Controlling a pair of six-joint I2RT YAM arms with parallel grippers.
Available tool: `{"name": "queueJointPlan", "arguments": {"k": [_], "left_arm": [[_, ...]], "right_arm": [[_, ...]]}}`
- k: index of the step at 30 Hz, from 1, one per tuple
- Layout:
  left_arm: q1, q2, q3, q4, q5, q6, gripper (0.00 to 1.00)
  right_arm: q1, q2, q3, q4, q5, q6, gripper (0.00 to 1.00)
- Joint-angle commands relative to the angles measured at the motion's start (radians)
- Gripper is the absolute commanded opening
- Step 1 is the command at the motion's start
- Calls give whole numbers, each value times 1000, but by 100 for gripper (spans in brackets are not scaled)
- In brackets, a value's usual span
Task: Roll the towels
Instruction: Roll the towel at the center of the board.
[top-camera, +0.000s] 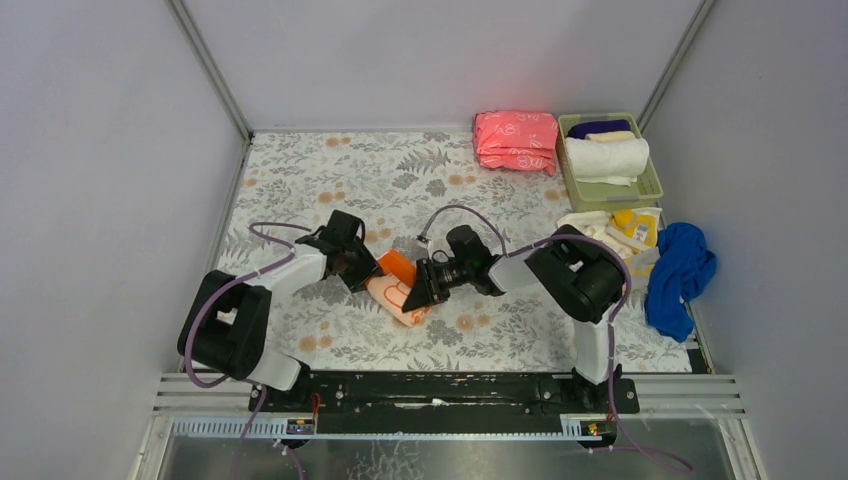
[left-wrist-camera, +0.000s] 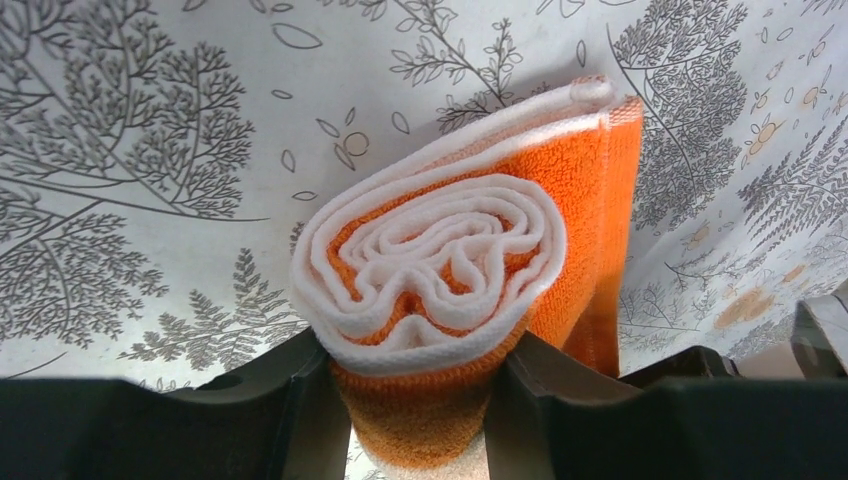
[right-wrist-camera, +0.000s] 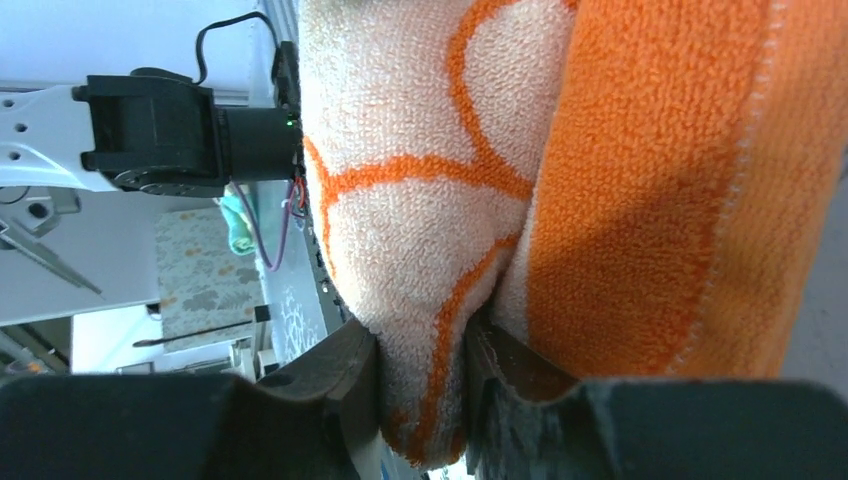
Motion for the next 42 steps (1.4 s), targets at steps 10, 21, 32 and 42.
{"name": "queueJointPlan", "arguments": {"k": [10, 21, 32, 42], "left_arm": [[-32, 95, -25, -81, -110, 64, 35], [-51, 111, 0, -100, -119, 68, 35], [-55, 124, 10, -106, -119, 68, 37], [-56, 105, 18, -108, -106, 58, 48]], "right_arm": [[162, -368, 210, -859, 703, -417, 69], [456, -342, 398, -959, 1222, -624, 83], [548, -139, 426, -958, 1306, -688, 85], [505, -61, 268, -862, 1118, -624, 47]]}}
